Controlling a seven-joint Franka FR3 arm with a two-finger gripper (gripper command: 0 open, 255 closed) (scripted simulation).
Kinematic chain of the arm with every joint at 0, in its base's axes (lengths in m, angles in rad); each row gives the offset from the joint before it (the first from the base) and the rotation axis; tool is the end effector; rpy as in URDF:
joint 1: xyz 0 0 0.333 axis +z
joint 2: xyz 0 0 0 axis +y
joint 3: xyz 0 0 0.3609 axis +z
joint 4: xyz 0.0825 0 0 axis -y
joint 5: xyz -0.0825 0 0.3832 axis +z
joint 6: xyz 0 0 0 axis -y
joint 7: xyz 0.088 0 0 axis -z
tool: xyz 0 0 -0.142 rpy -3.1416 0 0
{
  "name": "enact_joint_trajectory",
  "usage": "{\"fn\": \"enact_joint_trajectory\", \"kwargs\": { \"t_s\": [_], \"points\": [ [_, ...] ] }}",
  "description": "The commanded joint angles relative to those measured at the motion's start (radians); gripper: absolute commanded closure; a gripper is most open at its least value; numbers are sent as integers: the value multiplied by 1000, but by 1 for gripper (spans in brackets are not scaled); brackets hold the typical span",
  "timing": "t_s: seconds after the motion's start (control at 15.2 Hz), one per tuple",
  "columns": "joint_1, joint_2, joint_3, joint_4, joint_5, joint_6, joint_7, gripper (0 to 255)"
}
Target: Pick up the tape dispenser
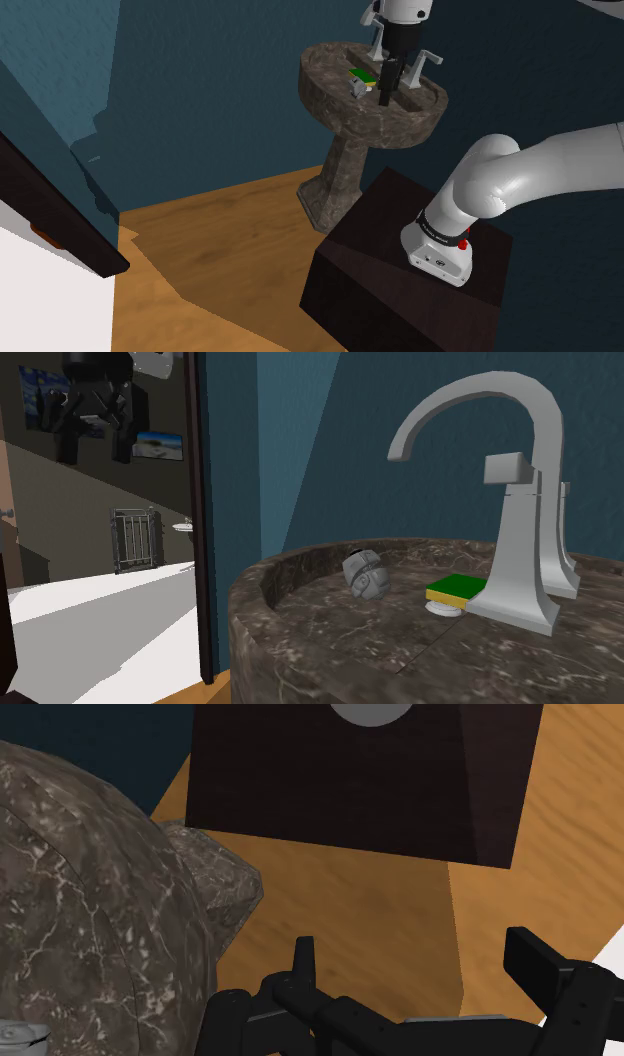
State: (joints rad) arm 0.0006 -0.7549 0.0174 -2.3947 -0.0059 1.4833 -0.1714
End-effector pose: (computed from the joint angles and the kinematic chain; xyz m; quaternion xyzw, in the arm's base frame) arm 0.2655 0.0053 0.5543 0.9927 0.0914 -0.0787 0.0027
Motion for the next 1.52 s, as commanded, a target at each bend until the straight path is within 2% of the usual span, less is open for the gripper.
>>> {"fn": "enact_joint_trajectory", "kwargs": {
  "t_s": [0.0,0.4,0.86,1.19,1.45],
  "points": [
    [0,0,0,0,0,0,0,0],
    [-19,33,-136,-57,-113,150,-220,0],
    [-26,159,-301,-49,-202,347,-469,0],
    [-10,298,-418,8,-212,487,-653,0],
    [17,434,-508,82,-171,587,-815,0]
  ]
}}
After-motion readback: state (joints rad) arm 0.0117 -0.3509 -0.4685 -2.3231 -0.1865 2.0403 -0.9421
